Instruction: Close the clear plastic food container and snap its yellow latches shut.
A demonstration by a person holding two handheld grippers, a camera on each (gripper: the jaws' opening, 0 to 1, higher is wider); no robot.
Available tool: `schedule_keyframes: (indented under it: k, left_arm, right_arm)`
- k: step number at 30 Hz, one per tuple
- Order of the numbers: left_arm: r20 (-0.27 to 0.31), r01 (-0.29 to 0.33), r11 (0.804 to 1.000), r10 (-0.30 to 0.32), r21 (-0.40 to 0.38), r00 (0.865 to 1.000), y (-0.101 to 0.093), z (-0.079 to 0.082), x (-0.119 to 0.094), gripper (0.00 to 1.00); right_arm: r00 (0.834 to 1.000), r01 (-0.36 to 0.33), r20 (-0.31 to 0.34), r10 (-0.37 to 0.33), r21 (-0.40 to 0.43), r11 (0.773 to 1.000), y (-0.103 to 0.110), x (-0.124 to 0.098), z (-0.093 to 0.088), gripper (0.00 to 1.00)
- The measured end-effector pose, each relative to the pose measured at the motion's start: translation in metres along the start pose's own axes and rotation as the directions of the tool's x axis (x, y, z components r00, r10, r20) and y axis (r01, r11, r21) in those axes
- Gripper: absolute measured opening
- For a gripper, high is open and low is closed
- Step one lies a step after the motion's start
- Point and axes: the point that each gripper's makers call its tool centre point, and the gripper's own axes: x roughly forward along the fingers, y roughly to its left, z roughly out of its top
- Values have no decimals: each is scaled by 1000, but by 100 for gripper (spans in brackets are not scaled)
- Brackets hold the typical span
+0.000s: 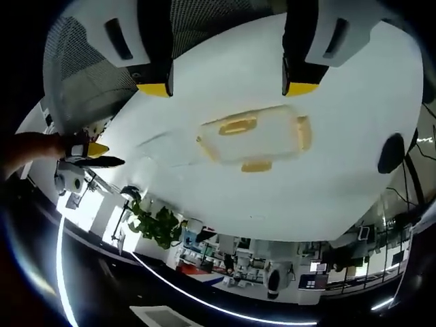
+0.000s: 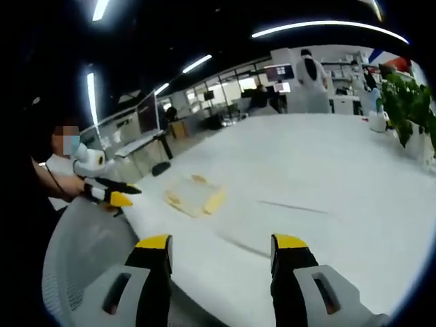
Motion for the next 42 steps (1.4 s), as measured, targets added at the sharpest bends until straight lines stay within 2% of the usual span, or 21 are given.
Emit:
schedule_keyframes:
  k: [6, 9, 12, 16, 18, 21, 29, 36, 39, 42]
  left_arm:
    - [3, -17, 1000, 17, 26, 1000, 6, 1, -1, 67]
    - [-13, -11, 999, 12, 37, 1000, 8, -1, -1, 71]
    - [-21, -7, 999, 8, 46, 1000, 9, -1, 0, 70]
    - [-18, -3, 1000, 4, 28, 1000, 11, 4, 2, 71]
    - [-21, -4, 999, 5, 54, 1000, 11, 6, 3, 70]
    - [-27, 4, 999, -3, 44, 1000, 12, 8, 5, 70]
    - [-44, 15, 997, -11, 72, 999, 16, 11, 8, 70]
    - [-60, 23, 993, -16, 112, 998, 21, 12, 9, 69]
    - [-68, 33, 989, -23, 142, 997, 22, 13, 9, 69]
    - [-78, 32, 988, -20, 152, 997, 26, 13, 10, 69]
  right_arm:
    - [1000, -30, -6, 30, -23, 999, 9, 7, 5, 58]
    - [999, -37, 11, 38, -25, 999, 11, 12, 14, 59]
    - [999, -46, 26, 47, -47, 998, 14, 16, 24, 59]
    - [998, -64, 19, 66, -67, 996, 17, 24, 30, 59]
    - [997, -70, 21, 72, -73, 995, 18, 28, 34, 59]
    - [996, -82, 21, 84, -81, 993, 21, 33, 38, 59]
    - [993, -118, -1, 119, -122, 986, 26, 47, 45, 58]
    - [992, -122, 0, 123, -128, 984, 25, 50, 48, 58]
    - [989, -148, -36, 144, -173, 974, 29, 54, 44, 57]
    - [987, -160, -38, 156, -175, 971, 32, 57, 46, 57]
